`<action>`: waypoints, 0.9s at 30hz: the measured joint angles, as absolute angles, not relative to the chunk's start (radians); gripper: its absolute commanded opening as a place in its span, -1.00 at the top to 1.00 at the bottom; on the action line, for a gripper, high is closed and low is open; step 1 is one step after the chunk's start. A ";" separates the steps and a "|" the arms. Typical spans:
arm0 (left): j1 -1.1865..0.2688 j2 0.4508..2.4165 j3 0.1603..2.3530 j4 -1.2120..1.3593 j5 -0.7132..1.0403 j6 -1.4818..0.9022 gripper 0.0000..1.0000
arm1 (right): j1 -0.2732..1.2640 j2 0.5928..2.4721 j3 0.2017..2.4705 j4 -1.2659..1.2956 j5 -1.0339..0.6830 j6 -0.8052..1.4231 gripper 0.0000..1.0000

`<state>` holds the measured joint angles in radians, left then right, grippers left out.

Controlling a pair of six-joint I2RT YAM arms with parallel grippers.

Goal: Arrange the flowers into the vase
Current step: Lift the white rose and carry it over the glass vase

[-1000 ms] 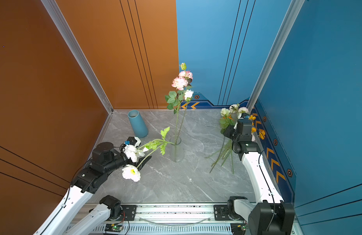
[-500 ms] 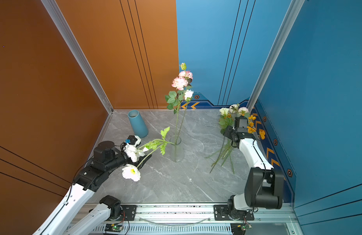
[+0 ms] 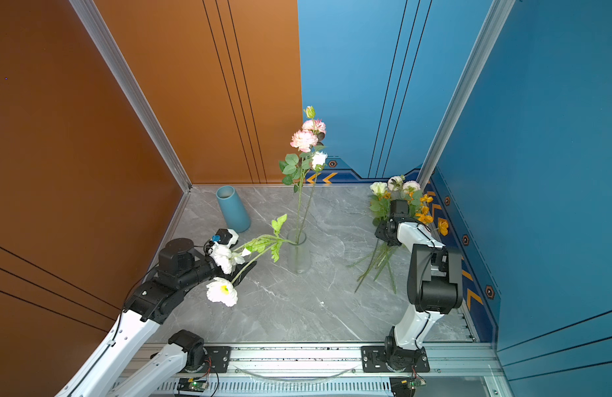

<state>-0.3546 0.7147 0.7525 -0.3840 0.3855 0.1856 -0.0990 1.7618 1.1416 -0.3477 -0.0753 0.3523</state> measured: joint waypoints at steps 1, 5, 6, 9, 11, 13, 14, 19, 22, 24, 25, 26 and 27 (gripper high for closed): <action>-0.355 0.715 0.752 -0.384 0.385 0.186 -0.96 | -0.099 1.768 1.145 -0.347 -0.075 0.351 0.37; -0.355 0.715 0.752 -0.384 0.385 0.186 -0.96 | -0.097 1.798 1.155 -0.348 -0.076 0.349 0.40; -0.355 0.715 0.752 -0.384 0.385 0.186 -0.96 | -0.096 1.807 1.157 -0.348 -0.076 0.347 0.40; -0.355 0.715 0.752 -0.384 0.385 0.186 -0.96 | -0.091 1.830 1.160 -0.348 -0.076 0.340 0.85; -0.355 0.715 0.752 -0.384 0.385 0.186 -0.96 | -0.088 1.835 1.161 -0.349 -0.079 0.336 1.00; -0.355 0.715 0.752 -0.384 0.385 0.186 -0.96 | -0.084 1.834 1.163 -0.349 -0.080 0.337 1.00; -0.355 0.714 0.752 -0.384 0.385 0.186 -0.96 | -0.083 1.833 1.164 -0.349 -0.080 0.336 1.00; -0.355 0.712 0.752 -0.384 0.385 0.186 -0.96 | -0.078 1.750 1.161 -0.374 -0.080 0.332 1.00; -0.357 0.702 0.751 -0.384 0.385 0.186 -0.96 | -0.078 1.635 1.153 -0.377 -0.095 0.333 1.00; -0.358 0.696 0.751 -0.384 0.385 0.186 -0.96 | -0.078 1.557 1.152 -0.377 -0.118 0.336 1.00; -0.359 0.694 0.751 -0.384 0.385 0.186 -0.96 | -0.078 1.512 1.152 -0.377 -0.136 0.340 1.00; -0.360 0.693 0.751 -0.384 0.385 0.186 -0.96 | -0.078 1.480 1.150 -0.376 -0.149 0.342 1.00; -0.360 0.691 0.751 -0.384 0.385 0.186 -0.96 | -0.078 1.443 1.148 -0.376 -0.162 0.348 1.00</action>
